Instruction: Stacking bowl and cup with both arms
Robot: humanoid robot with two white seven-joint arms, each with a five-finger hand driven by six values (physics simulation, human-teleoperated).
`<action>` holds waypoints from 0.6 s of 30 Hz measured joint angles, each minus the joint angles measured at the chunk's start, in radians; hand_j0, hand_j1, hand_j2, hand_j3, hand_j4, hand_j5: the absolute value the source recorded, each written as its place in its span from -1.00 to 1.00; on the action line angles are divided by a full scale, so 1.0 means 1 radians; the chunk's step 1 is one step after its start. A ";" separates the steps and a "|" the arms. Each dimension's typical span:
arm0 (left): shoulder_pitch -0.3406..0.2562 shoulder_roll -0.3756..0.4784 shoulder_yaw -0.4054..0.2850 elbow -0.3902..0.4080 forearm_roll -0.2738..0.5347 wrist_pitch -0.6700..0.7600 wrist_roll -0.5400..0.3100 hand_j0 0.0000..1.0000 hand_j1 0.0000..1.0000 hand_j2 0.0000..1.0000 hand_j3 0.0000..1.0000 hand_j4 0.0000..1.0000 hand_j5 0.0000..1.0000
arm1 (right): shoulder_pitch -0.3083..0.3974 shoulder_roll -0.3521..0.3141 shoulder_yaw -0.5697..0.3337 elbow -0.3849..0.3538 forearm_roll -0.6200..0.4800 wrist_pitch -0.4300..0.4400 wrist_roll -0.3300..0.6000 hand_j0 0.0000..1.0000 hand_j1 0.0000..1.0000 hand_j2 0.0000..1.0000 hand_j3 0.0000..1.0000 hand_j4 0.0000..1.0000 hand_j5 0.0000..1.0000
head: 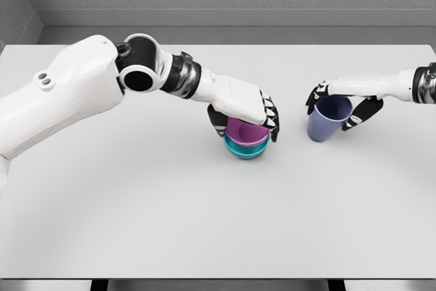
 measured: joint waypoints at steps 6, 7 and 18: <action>0.006 -0.013 0.001 0.019 -0.007 0.000 0.000 0.73 0.73 0.73 0.73 0.73 0.73 | -0.003 -0.013 -0.003 -0.008 0.001 0.000 -0.001 0.16 0.16 0.16 0.16 0.16 0.16; 0.006 -0.014 0.001 0.020 -0.008 0.000 0.000 0.79 0.79 0.79 0.79 0.79 0.79 | -0.006 -0.015 -0.003 -0.009 0.001 -0.001 -0.001 0.16 0.16 0.16 0.16 0.16 0.16; 0.006 -0.016 0.001 0.033 -0.008 0.000 0.000 1.00 1.00 1.00 1.00 1.00 1.00 | -0.025 -0.037 -0.005 -0.029 0.002 -0.002 -0.001 0.17 0.17 0.17 0.17 0.17 0.17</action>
